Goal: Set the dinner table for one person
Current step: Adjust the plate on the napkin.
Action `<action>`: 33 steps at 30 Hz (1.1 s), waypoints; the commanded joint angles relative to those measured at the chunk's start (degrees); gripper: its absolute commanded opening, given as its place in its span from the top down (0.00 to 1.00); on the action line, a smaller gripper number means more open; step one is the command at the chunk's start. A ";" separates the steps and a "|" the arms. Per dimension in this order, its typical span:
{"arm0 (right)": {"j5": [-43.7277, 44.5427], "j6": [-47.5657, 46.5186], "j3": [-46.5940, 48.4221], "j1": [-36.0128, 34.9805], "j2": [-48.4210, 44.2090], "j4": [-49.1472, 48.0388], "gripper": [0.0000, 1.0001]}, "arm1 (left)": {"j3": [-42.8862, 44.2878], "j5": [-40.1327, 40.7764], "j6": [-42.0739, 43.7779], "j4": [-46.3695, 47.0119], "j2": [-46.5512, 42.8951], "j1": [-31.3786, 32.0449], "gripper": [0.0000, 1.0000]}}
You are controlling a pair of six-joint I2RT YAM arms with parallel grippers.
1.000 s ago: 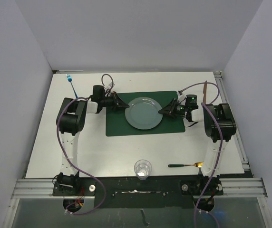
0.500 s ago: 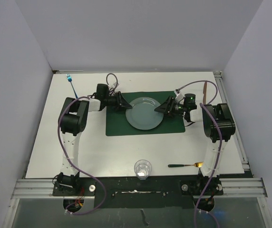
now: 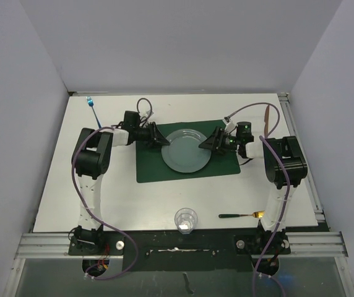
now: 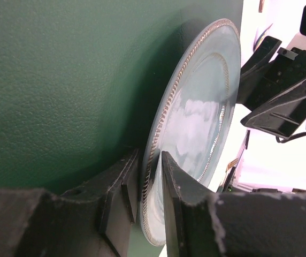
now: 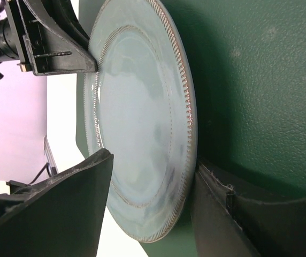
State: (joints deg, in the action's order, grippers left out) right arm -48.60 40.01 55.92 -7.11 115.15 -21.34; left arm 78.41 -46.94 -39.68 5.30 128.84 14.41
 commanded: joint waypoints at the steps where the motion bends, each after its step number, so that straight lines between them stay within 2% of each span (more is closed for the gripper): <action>1: 0.96 -3.23 0.51 0.02 -3.76 4.30 0.44 | -1.08 2.68 3.51 -5.93 -2.55 -1.29 0.76; 11: 1.89 -5.03 -0.51 1.44 -5.48 6.51 0.46 | -0.50 3.23 4.48 -7.19 -2.14 -2.54 0.76; 17: 1.63 -5.55 -1.33 2.95 -6.19 6.41 0.45 | -0.34 4.62 6.29 -7.84 -3.26 -2.83 0.55; 21: 1.82 -5.30 -1.27 3.50 -5.80 6.07 0.41 | 0.89 6.70 7.74 -10.83 -3.50 -2.95 0.50; 28: 1.54 -4.88 -0.73 3.40 -5.05 5.46 0.41 | 1.48 8.72 9.22 -12.83 -3.49 -2.97 0.39; 33: 1.23 -4.60 -1.05 3.33 -4.74 4.70 0.44 | 2.09 11.21 10.23 -15.28 -4.32 -2.94 0.37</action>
State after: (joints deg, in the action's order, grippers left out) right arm -47.59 36.01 54.96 -4.10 111.96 -14.90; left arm 79.57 -45.60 -34.26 -3.64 125.40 13.26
